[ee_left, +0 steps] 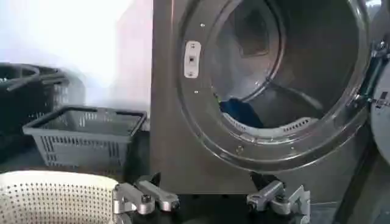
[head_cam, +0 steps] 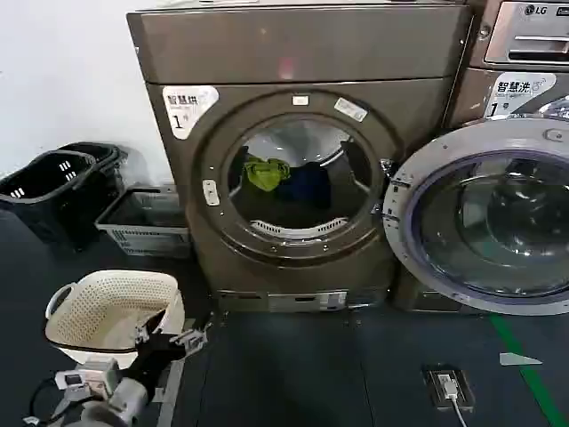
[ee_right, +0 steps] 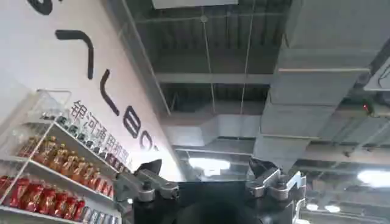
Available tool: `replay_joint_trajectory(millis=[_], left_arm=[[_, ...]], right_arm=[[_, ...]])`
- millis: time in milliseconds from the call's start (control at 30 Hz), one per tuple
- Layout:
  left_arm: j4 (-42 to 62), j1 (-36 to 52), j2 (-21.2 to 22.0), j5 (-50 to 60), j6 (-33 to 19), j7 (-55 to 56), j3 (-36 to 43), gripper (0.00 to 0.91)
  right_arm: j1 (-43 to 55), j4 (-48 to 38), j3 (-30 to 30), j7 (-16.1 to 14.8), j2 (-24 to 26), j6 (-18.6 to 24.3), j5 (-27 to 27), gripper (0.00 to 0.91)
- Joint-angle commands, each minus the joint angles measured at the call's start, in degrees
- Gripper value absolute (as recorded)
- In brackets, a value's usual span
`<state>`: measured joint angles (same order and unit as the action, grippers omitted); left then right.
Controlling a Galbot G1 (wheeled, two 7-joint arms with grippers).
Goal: Grasp the clothes from the dryer.
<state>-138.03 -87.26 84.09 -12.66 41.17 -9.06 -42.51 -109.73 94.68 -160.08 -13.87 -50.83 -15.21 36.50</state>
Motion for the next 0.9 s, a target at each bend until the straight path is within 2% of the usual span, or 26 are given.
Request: replay_joint_trajectory(millis=[33, 133, 900], left_arm=[[-0.91, -0.23, 0.03, -0.54, 0.04, 0.01, 0.01, 0.907], [-1.53, -0.23, 0.30, -0.70, 0.10, 0.03, 0.10, 0.907], [-3.06, -0.10, 1.03, -0.78, 0.14, -0.58, 1.87, 0.907]], right_arm=[[0.06, 0.27, 0.41, 0.02, -0.03, 1.00, 0.50, 0.907], [0.24, 0.23, 0.55, -0.39, 0.19, 1.46, 1.88, 0.907], [-1.85, -0.91, -1.42, -1.06, 1.94, 1.07, 2.13, 0.907]])
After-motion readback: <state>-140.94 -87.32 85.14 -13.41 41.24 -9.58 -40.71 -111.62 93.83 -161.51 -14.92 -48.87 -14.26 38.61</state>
